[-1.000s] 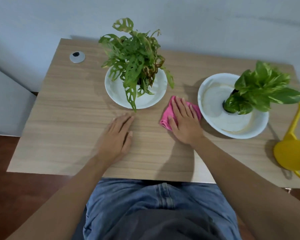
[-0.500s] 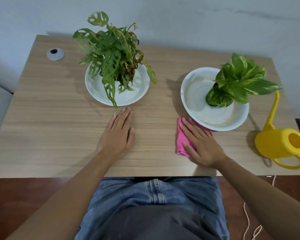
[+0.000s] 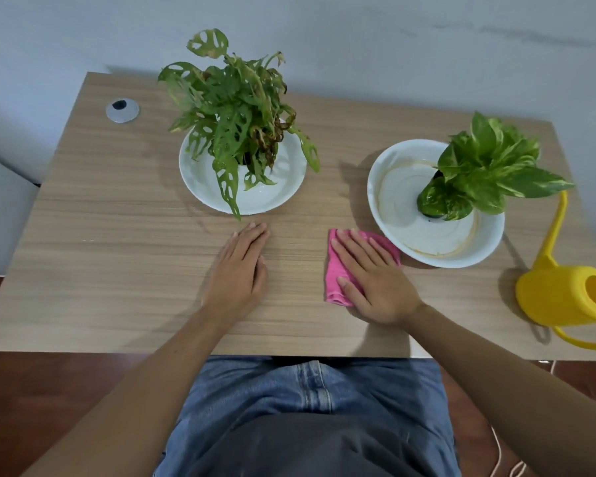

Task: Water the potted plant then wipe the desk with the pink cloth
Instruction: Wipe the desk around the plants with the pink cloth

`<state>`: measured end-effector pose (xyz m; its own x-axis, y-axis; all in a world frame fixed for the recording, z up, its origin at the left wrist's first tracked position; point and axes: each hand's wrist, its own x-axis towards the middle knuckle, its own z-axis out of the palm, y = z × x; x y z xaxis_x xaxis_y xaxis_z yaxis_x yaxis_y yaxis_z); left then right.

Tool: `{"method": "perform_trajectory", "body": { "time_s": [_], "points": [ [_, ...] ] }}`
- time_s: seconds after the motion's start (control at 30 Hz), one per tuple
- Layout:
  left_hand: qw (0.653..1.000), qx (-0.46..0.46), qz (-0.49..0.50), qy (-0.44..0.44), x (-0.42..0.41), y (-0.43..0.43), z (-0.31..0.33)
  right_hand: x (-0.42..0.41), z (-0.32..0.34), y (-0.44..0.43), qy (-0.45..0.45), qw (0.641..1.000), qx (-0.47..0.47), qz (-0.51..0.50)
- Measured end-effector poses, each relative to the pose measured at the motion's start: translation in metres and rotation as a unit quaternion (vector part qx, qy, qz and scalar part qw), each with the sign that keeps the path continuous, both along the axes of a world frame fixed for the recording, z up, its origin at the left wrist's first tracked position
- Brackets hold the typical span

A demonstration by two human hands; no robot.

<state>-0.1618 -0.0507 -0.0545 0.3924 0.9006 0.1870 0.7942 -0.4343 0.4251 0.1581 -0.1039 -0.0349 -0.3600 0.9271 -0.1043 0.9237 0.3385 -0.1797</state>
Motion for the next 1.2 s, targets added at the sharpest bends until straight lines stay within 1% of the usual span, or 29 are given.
{"method": "perform_trajectory", "body": {
  "time_s": [0.1, 0.2, 0.33, 0.47, 0.53, 0.67, 0.87, 0.93, 1.03, 1.1, 1.17, 1.2],
  "points": [
    [1.0, 0.012, 0.001, -0.006, -0.007, 0.001, 0.001, -0.04, -0.004, 0.023, -0.005, 0.999, 0.008, 0.031],
    [1.0, 0.015, -0.002, 0.005, -0.038, 0.003, -0.001, -0.083, -0.008, 0.04, -0.001, 0.999, 0.015, 0.046],
    [0.997, -0.005, 0.066, 0.031, -0.118, 0.006, 0.002, -0.146, -0.016, 0.052, 0.005, 0.998, 0.02, 0.063],
    [0.987, -0.018, 0.138, 0.074, -0.195, -0.002, 0.009, -0.223, -0.018, 0.06, 0.03, 0.996, 0.01, 0.078],
    [0.984, -0.027, 0.152, 0.091, -0.208, -0.008, 0.009, -0.258, -0.017, 0.063, 0.044, 0.996, 0.014, 0.079],
    [0.977, -0.047, 0.184, 0.099, -0.205, -0.015, 0.011, -0.309, -0.018, 0.065, 0.058, 0.995, 0.024, 0.073],
    [0.975, -0.06, 0.189, 0.096, -0.207, -0.013, 0.013, -0.321, -0.022, 0.069, 0.076, 0.995, 0.007, 0.069],
    [0.975, -0.066, 0.188, 0.101, -0.207, -0.014, 0.014, -0.319, -0.021, 0.07, 0.083, 0.993, -0.013, 0.081],
    [0.976, -0.073, 0.179, 0.103, -0.207, -0.012, 0.016, -0.306, -0.011, 0.079, 0.133, 0.983, -0.071, 0.108],
    [0.974, -0.073, 0.197, 0.081, -0.2, -0.008, 0.021, -0.284, -0.003, 0.079, 0.153, 0.977, -0.09, 0.118],
    [0.969, -0.08, 0.231, 0.042, -0.186, -0.004, 0.028, -0.255, -0.001, 0.073, 0.152, 0.977, -0.081, 0.123],
    [0.969, -0.073, 0.233, 0.027, -0.175, -0.002, 0.031, -0.238, -0.003, 0.068, 0.148, 0.979, -0.074, 0.123]
  ]
}}
